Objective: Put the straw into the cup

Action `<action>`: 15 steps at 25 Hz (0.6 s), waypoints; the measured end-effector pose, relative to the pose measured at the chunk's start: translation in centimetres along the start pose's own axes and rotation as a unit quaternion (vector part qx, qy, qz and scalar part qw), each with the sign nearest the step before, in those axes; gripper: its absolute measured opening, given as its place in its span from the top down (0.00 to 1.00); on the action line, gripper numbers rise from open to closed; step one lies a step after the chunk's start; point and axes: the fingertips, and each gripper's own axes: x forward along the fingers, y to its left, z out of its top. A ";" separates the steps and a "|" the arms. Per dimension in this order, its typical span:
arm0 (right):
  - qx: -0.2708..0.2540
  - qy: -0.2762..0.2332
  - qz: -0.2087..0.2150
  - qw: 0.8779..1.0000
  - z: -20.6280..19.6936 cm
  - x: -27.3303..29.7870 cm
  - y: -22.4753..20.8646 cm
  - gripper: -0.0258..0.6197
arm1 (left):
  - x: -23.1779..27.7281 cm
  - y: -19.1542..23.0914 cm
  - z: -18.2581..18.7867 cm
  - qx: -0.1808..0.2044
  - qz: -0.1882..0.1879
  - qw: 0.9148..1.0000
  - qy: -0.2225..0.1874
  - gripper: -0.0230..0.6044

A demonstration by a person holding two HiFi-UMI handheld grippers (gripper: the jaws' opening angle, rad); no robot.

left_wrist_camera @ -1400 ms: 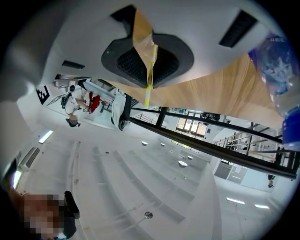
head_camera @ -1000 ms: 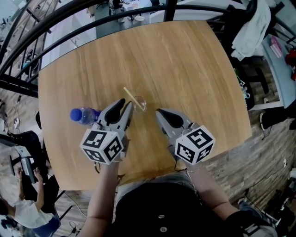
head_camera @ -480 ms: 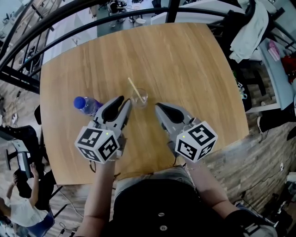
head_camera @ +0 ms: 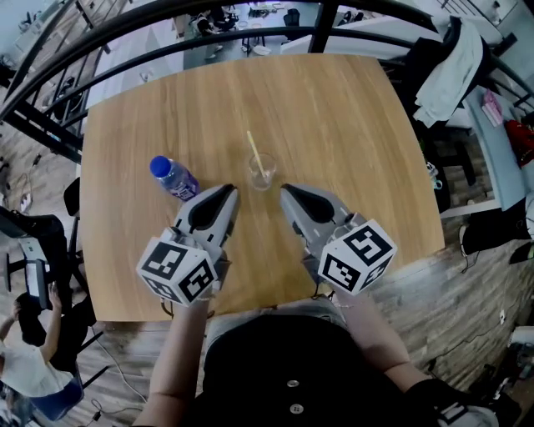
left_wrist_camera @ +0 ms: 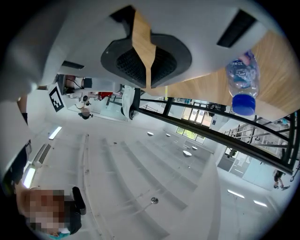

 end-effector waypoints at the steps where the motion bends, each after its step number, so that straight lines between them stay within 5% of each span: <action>1: -0.003 -0.001 0.003 1.000 0.1 0.0 0.5 0.96 | -0.4 -0.3 -0.2 -0.001 -0.001 1.000 -0.001 0.89; 15: -0.016 0.024 0.037 0.999 -1.0 -0.6 4.1 0.96 | -3.1 -2.4 -2.0 -0.027 0.002 1.000 0.007 0.93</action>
